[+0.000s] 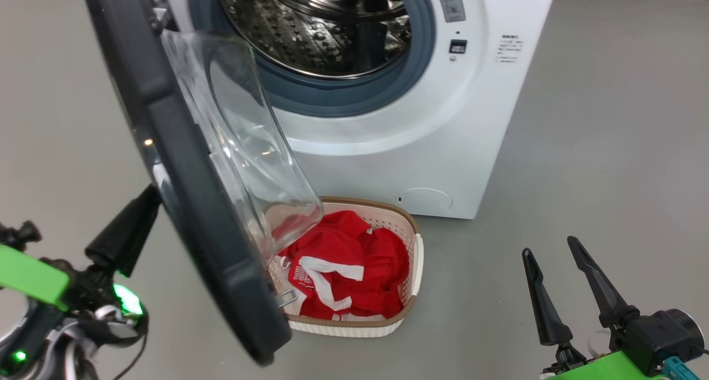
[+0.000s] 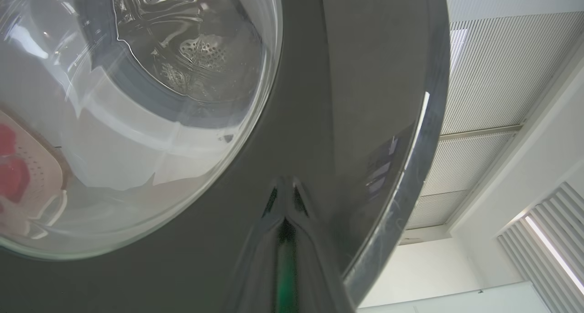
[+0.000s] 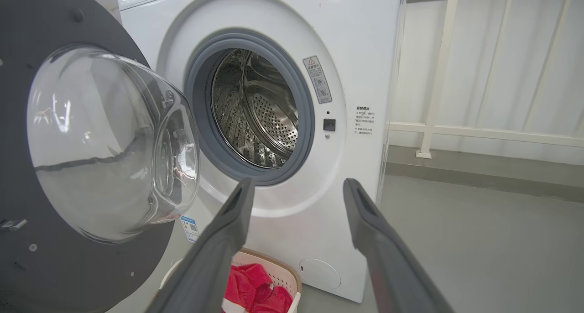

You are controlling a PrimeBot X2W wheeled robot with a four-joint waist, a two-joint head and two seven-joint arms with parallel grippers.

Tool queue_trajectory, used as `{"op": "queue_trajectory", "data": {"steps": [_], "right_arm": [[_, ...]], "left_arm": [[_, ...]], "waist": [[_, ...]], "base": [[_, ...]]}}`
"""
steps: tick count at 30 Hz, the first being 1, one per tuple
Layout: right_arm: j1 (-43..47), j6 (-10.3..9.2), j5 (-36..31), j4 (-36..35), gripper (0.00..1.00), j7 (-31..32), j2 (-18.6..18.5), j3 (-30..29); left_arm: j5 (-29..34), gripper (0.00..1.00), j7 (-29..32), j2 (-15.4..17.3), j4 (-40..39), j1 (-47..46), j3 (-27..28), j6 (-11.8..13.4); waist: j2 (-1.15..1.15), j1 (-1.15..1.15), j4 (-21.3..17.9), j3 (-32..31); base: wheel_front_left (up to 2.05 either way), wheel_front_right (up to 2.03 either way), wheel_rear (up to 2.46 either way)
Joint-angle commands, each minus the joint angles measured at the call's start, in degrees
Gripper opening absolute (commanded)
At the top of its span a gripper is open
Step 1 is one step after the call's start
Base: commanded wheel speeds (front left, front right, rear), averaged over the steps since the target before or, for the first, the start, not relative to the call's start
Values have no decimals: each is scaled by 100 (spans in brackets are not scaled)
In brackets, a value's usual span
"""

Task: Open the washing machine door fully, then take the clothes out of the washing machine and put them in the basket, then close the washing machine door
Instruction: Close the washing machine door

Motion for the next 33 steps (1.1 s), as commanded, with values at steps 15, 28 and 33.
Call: {"op": "queue_trajectory", "data": {"steps": [15,28,33], "right_arm": [[-267,36,-9,-187,100,-37,-70,114],[-383,36,4,-200,100,-37,-70,104],[-450,36,15,-211,100,-37,-70,126]], "left_arm": [[-405,0,-845,86,-75,-268,-815,-479],[-727,0,-1399,86,243,-947,-1093,-762],[-652,0,-1460,92,378,-1230,-1194,-839]], "waist": [[0,0,-541,293],[0,0,-1058,630],[0,0,-1212,779]], "base": [[0,0,0],[0,0,0],[0,0,0]]}}
